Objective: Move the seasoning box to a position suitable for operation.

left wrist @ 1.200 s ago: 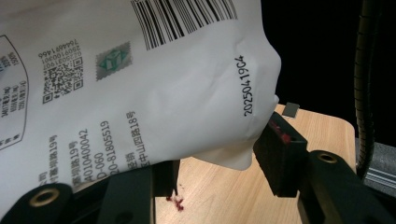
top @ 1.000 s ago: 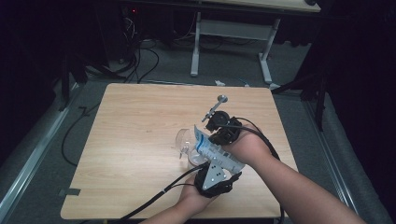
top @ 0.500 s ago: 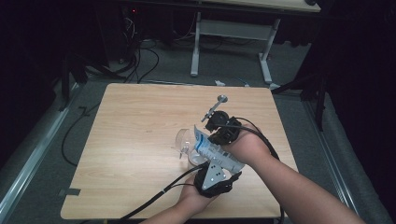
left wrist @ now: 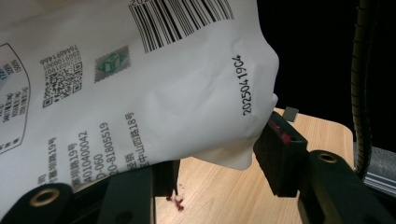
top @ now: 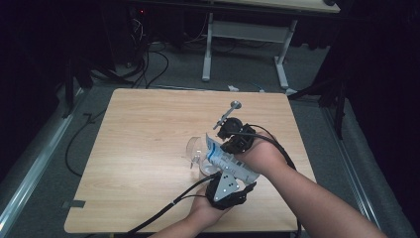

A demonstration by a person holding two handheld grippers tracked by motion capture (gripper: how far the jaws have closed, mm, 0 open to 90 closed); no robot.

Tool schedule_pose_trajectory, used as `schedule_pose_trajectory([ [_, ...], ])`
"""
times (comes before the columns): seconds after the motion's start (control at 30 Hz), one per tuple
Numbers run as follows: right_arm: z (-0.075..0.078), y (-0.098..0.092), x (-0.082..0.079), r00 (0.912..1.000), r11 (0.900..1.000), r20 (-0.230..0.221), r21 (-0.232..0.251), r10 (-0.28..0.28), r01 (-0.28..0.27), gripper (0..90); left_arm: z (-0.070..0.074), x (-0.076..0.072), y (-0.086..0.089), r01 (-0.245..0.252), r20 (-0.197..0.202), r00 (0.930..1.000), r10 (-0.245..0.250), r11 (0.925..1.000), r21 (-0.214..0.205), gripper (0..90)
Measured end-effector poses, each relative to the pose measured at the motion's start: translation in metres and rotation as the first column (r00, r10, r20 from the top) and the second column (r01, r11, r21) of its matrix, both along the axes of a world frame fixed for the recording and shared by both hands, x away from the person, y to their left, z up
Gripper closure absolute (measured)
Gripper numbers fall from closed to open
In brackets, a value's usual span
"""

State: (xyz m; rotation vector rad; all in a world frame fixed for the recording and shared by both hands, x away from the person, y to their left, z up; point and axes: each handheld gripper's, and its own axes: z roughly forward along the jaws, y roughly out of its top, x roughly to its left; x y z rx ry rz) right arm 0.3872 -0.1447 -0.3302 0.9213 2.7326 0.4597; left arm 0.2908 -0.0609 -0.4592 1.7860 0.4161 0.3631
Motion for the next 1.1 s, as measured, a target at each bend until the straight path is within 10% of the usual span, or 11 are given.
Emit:
schedule_pose_trajectory([
  [1.1, 0.0009, 0.0019, 0.0011, 1.0000, 1.0000, 0.000, -0.004, 0.005, -0.005, 90.0, 0.0019, 0.0002, 0.0010, 0.000, 0.005, 1.0000, 0.000, 1.0000, -0.005, 53.9],
])
